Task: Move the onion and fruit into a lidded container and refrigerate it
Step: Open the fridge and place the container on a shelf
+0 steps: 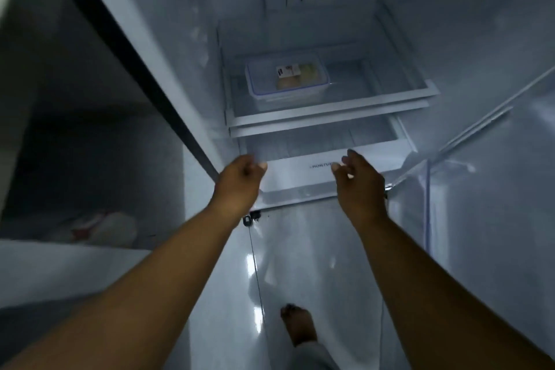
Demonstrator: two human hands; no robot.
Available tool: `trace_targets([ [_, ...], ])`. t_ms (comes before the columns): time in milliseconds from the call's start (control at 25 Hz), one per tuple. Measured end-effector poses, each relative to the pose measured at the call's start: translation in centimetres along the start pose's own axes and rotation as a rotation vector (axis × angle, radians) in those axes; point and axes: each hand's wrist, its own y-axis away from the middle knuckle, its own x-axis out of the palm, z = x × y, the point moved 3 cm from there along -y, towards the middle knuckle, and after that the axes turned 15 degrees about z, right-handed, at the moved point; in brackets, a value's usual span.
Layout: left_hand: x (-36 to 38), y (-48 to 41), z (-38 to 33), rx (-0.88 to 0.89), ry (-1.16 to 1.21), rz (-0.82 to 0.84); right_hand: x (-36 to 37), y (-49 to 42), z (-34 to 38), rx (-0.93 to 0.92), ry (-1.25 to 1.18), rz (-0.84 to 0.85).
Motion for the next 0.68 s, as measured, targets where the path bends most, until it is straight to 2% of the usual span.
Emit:
trace_targets([
  [120, 1.5, 10.4, 0.0, -0.028, 0.016, 0.066, -2.3, 9.9, 1.4, 0.076, -0.077, 0.014],
  [200, 2.8, 17.0, -0.7, -0.011, 0.003, 0.105, -4.4, 16.9, 3.1, 0.064, -0.107, 0.005],
  [320, 6.0, 27.0, -2.3, 0.041, 0.038, 0.217, -8.1, 29.1, 5.0, 0.006, -0.032, -0.014],
  [480, 11.7, 38.0, -5.5, 0.093, 0.060, 0.408, -13.0, 45.3, 4.7, 0.030, 0.008, -0.084],
  [600, 16.9, 43.7, -7.9, 0.132, 0.022, 0.590, -17.9, 55.0, 2.7, 0.089, 0.084, -0.330],
  [680, 19.7, 46.8, -10.0, 0.149, 0.012, 0.723, -22.3, 59.3, 1.6, 0.180, 0.040, -0.639],
])
